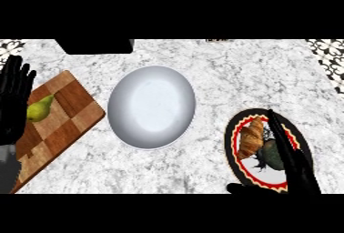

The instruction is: Pick the squash from the plate and place it in the bowl

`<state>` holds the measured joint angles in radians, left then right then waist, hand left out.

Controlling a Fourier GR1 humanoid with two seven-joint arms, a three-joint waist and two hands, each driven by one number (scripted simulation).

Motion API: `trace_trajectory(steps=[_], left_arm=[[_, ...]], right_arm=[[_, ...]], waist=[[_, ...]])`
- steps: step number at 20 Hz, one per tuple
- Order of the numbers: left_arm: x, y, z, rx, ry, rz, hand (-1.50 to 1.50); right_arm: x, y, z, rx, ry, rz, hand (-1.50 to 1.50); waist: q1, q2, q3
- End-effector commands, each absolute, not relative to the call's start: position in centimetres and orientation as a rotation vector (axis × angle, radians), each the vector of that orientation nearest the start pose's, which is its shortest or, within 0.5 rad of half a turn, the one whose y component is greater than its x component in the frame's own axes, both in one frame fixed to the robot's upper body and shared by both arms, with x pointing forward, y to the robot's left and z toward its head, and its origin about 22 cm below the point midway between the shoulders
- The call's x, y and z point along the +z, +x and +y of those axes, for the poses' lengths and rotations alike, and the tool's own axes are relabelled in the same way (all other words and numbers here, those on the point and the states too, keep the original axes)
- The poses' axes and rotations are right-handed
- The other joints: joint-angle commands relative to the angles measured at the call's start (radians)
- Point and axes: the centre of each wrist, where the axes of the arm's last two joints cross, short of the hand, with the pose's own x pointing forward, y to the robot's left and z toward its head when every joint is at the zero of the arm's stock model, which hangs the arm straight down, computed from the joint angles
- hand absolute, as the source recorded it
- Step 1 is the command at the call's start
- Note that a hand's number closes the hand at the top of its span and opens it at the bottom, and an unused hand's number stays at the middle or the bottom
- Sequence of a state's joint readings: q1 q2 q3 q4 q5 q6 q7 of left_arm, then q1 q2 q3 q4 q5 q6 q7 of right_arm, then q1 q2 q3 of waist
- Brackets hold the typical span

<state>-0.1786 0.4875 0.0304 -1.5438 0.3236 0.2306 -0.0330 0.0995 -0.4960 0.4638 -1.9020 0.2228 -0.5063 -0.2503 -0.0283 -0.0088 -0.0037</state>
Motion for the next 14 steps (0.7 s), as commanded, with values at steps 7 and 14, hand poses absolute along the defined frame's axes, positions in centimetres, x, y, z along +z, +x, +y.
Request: trace_trajectory(steps=[7,14], left_arm=[[8.3,27.7,33.6,0.077,0.299,-1.760,0.00],[9.2,28.5,34.6,0.049,0.268,-1.770,0.00]], right_arm=[[12.6,12.3,-25.7,0.771,-0.781,-1.777,-1.50],[16.4,10.4,-25.9,1.115,-0.794,-1.361,-1.50]], waist=[[-0.016,-0.002,-0.002],[-0.003,0.006,-0.003]])
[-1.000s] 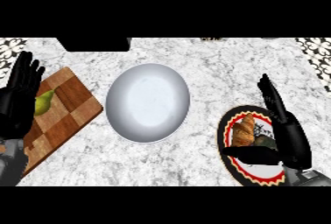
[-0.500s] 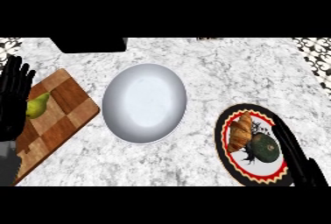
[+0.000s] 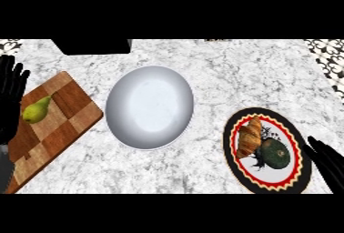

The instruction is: Pick the squash from the plate and place it in the bowl

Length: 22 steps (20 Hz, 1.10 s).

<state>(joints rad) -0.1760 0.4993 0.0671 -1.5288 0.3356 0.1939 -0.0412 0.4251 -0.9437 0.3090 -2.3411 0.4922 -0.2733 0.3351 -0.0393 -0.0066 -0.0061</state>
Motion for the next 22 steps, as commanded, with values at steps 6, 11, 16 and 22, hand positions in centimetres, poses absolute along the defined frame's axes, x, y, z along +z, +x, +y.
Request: trace_trajectory(steps=[6,11,16,22], left_arm=[[9.5,29.3,34.6,0.056,0.248,-1.762,0.00],[8.4,29.2,33.3,0.036,0.246,-1.781,0.00],[7.4,28.9,34.3,0.035,0.261,-1.790,0.00],[9.2,30.6,32.6,0.045,0.251,-1.789,0.00]], right_arm=[[17.7,10.4,-25.9,1.256,-0.754,-1.176,-1.50],[17.1,12.3,-26.4,1.227,-0.791,-1.129,-1.50],[17.6,13.8,-28.1,1.207,-0.763,-1.119,-1.50],[13.3,15.8,-28.3,1.172,-0.741,-1.080,-1.50]], waist=[[0.015,0.004,0.004],[0.033,0.006,0.006],[0.031,0.006,0.006],[0.035,0.007,0.006]])
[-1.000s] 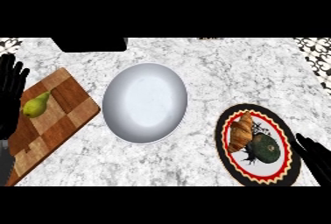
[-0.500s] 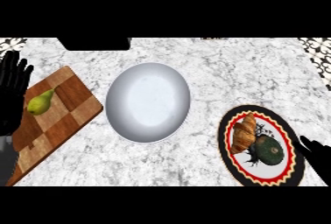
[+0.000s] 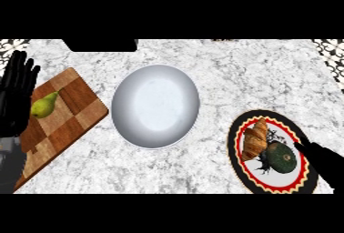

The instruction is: Pick the squash from the plate and place it in the bowl

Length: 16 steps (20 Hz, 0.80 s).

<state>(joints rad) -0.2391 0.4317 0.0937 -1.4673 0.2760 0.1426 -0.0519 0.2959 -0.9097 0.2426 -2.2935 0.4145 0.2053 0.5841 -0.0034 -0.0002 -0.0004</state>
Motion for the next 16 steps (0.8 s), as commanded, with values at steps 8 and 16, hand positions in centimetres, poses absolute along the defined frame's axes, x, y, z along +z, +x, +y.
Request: trace_trajectory(steps=[8,16], left_arm=[[9.4,30.0,33.3,0.030,0.248,-1.771,0.00],[8.7,29.8,34.1,0.030,0.232,-1.804,0.00]], right_arm=[[7.5,16.2,-28.1,1.178,-0.766,-1.044,-1.50],[8.1,19.4,-28.6,1.192,-0.732,-1.112,-1.50]], waist=[[0.002,0.000,0.001],[0.006,0.001,0.000]])
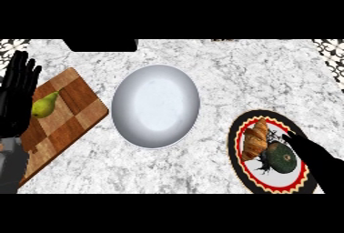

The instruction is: Pick the squash from the plate and place it in the bowl

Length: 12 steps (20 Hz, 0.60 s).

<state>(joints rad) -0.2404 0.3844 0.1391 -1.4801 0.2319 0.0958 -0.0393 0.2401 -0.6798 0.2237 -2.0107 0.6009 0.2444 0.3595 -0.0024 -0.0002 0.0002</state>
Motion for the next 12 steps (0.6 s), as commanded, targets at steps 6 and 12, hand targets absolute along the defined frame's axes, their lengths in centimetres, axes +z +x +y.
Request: trace_trajectory(steps=[6,12], left_arm=[[8.3,29.1,35.0,0.037,0.268,-1.783,0.00],[9.4,29.5,31.6,0.030,0.233,-1.788,0.00]], right_arm=[[7.3,19.7,-29.4,1.211,-0.724,-1.107,-1.50],[3.9,19.7,-27.2,1.213,-0.733,-1.065,-1.50]], waist=[[0.001,0.000,0.000],[0.003,0.000,0.000]])
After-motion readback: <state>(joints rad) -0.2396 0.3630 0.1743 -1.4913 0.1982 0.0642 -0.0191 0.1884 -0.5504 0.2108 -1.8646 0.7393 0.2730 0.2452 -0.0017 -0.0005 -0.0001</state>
